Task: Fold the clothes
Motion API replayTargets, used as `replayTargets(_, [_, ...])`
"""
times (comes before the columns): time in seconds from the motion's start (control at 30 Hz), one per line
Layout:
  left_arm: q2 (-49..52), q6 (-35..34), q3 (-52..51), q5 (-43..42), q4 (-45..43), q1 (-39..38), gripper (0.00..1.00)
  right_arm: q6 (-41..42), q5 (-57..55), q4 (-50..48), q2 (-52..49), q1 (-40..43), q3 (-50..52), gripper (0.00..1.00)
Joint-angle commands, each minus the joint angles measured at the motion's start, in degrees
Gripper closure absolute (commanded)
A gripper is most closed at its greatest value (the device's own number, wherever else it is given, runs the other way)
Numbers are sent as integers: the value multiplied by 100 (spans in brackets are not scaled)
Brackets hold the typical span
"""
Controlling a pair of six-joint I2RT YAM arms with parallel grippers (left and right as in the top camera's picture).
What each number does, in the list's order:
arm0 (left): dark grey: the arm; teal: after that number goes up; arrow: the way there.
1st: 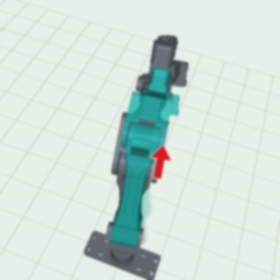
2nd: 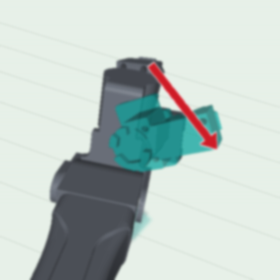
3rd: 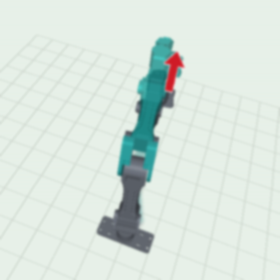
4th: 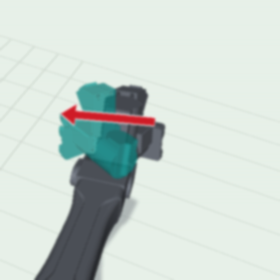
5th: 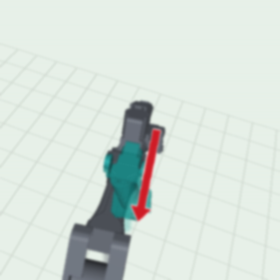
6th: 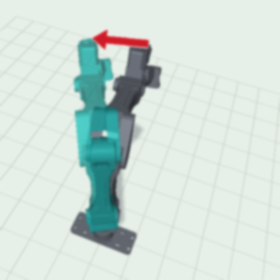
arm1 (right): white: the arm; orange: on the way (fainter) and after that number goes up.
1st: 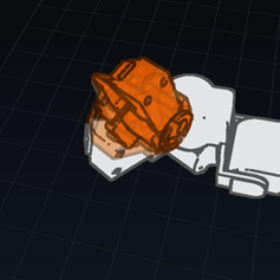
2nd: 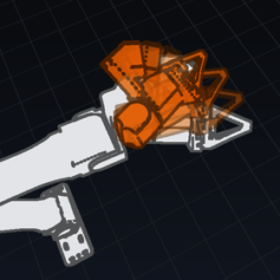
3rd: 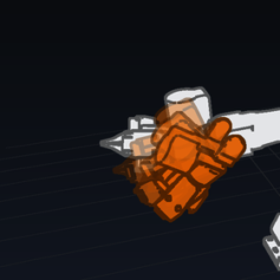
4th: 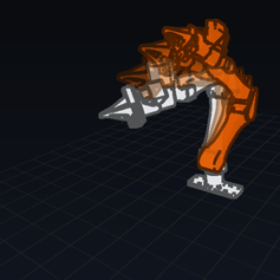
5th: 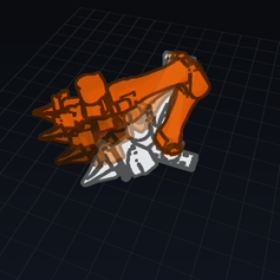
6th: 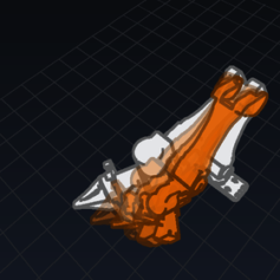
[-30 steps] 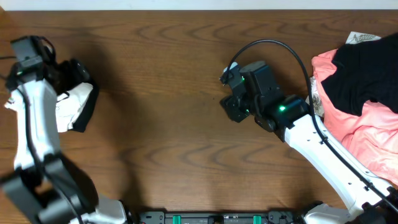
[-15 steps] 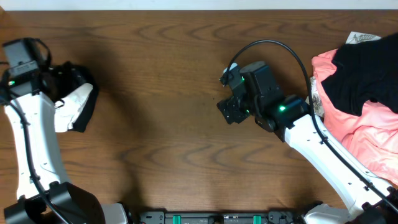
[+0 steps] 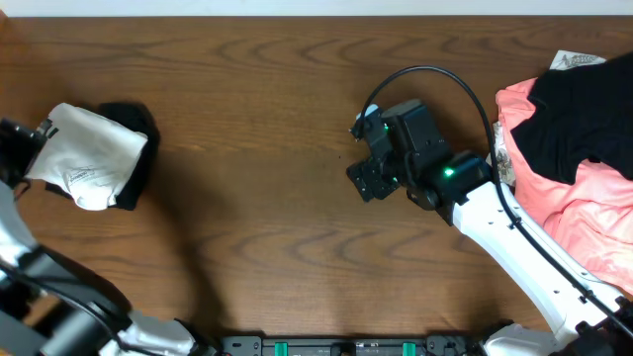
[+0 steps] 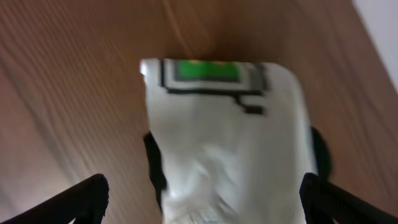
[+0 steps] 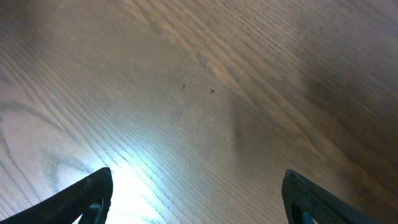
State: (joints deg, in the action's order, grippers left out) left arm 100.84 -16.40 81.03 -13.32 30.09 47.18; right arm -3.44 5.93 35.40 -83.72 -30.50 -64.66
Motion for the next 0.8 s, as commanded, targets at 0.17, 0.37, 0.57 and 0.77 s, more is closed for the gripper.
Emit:
replayTargets(0.17, [1152, 636, 52, -1375, -1049, 570, 2, -7, 26, 85, 15, -4, -11, 15])
replayTargets(0.37, [1683, 850, 50, -1869, -1467, 603, 2, -7, 28, 79, 15, -4, -11, 15])
replayTargets(0.57, [2173, 846, 52, -2378, -1836, 597, 2, -4, 28, 68, 15, -4, -11, 14])
replayTargets(0.77, [2328, 848, 52, -2583, -2103, 573, 2, -2, 31, 57, 15, -4, -11, 14])
